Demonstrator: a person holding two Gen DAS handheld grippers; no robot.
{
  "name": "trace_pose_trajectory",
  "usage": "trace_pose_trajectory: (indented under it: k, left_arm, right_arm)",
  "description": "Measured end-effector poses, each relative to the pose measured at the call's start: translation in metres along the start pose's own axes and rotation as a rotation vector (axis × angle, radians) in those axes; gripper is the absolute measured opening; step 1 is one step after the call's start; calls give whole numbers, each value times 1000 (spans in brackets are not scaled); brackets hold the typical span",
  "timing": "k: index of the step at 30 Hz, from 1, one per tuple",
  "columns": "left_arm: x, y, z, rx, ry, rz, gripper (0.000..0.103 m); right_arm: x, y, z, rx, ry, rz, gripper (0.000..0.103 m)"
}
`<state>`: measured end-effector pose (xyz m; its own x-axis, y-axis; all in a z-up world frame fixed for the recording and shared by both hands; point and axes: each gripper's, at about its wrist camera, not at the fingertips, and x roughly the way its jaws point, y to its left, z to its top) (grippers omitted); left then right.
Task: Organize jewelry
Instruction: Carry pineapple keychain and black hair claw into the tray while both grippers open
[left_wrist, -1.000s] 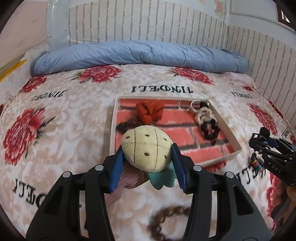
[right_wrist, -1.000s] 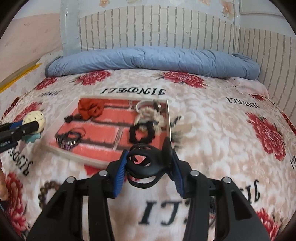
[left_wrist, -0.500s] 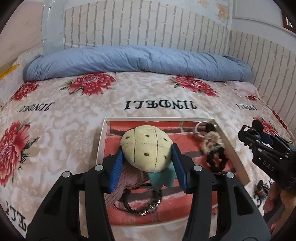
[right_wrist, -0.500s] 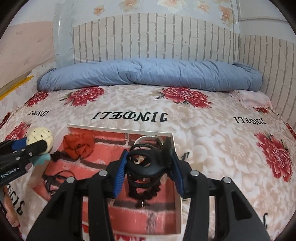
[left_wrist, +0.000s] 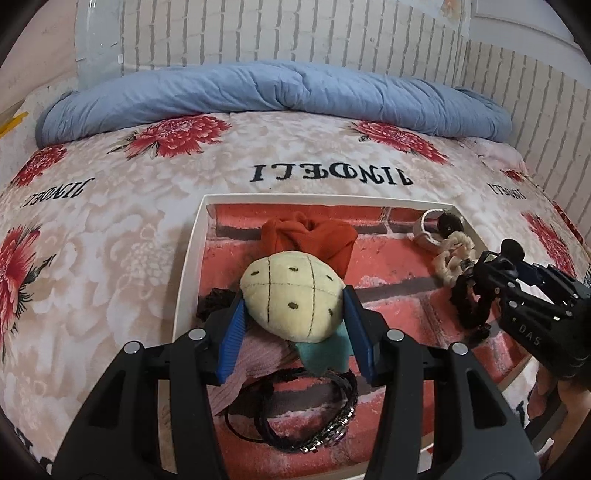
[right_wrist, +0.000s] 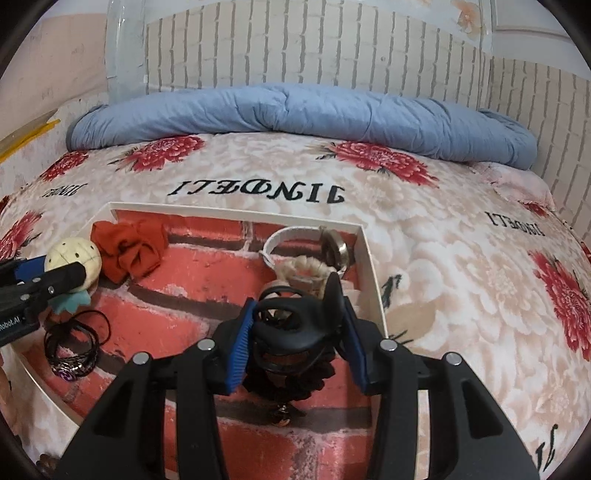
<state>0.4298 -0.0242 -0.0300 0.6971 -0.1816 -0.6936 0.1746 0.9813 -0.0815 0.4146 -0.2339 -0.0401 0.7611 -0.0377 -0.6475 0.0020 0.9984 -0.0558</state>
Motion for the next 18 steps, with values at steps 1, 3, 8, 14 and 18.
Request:
trace_pose_trajectory:
  k: [1, 3, 8, 14, 18]
  left_arm:
    - [3, 0, -1, 0, 2, 5, 50]
    - [7, 0, -3, -2, 8, 14, 50]
    - [14, 3, -6, -6, 25, 23, 50]
    - [22, 2, -9, -9, 42, 22, 51]
    - [23, 0, -9, -3, 39, 27, 53]
  right_arm:
    - [2, 0, -1, 0, 3, -2, 45]
    - [6, 0, -2, -4, 11, -7, 45]
    - [17, -2, -4, 5, 31, -6, 45]
    - [23, -1, -7, 8, 37, 23, 45]
    - [25, 0, -8, 12, 47, 23, 45]
